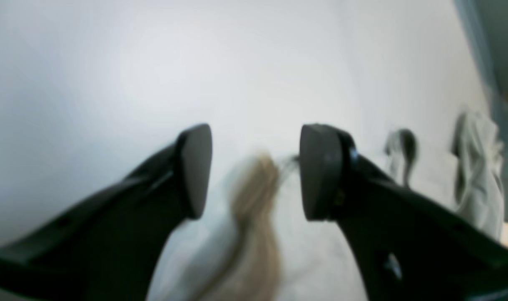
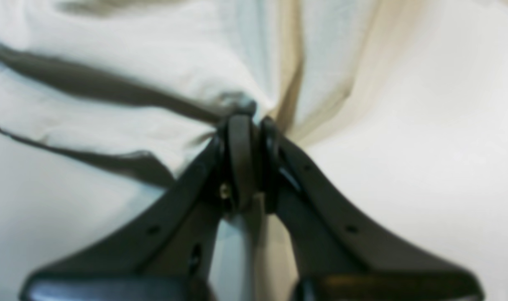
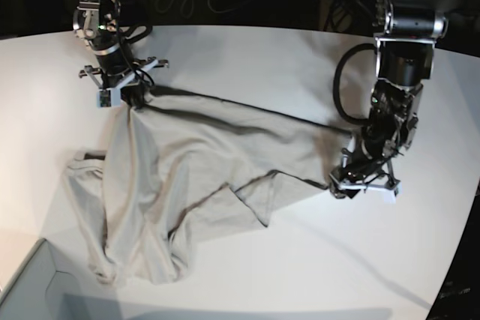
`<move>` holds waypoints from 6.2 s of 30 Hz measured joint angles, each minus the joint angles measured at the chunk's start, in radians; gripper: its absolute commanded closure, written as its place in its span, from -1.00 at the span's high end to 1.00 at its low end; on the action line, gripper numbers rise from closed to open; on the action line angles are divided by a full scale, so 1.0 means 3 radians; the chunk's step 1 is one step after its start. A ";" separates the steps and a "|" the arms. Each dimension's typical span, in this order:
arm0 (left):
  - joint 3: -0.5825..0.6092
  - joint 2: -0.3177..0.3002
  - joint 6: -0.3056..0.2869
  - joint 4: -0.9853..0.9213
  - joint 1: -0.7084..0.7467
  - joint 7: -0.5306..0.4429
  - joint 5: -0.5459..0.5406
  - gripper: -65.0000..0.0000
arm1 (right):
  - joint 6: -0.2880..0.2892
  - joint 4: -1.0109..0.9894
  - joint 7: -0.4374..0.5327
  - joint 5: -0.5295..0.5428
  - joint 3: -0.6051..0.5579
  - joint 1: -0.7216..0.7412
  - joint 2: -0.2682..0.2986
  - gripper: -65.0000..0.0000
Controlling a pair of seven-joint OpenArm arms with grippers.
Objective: Layout the t-shirt on the table in an organized manner, then fold the t-shirt properly
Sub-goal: 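Grasp shirt edges with both grippers and pull them apart, then release with the right gripper and reach it to the shirt's middle, then grasp the shirt with the right gripper and drag it away from the left gripper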
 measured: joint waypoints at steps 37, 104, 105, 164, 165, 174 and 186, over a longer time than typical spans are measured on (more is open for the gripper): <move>-0.0009 0.0023 -0.0027 0.1204 0.1132 -0.0067 -0.0017 -0.23 | -0.0008 0.0015 0.0048 0.0018 -0.0015 -0.0078 -0.0008 -1.00; -0.1890 -0.0182 0.0071 0.3007 0.2078 0.0417 -0.0238 -1.00 | 0.0370 -0.0081 -0.0950 -0.0052 -0.1526 0.0781 -0.0310 -0.78; -0.1888 -0.0182 0.0069 0.3067 0.2096 0.0417 -0.0242 -1.00 | 0.0371 -0.0056 -0.0958 -0.0051 -0.1528 0.0816 -0.0317 -1.00; -0.2167 -0.0420 0.0048 0.3034 0.1947 0.0417 -0.0230 -1.00 | 0.0370 0.0043 -0.1216 -0.0057 -0.1853 0.0952 -0.0350 0.00; -0.2167 -0.0420 0.0053 0.3015 0.1946 0.0418 -0.0226 -1.00 | 0.0371 -0.0086 -0.1171 -0.0061 -0.1896 0.1021 -0.0347 0.00; -0.2158 -0.0413 0.0050 0.3014 0.1938 0.0417 -0.0228 -1.00 | 0.0359 -0.0935 -0.0736 -0.0048 -0.1932 0.1344 -0.0292 0.00; -0.2158 -0.0413 0.0050 0.3014 0.1930 0.0417 -0.0229 -1.00 | 0.0136 -0.1363 -0.0397 0.0052 -0.1962 0.1536 -0.0271 -0.44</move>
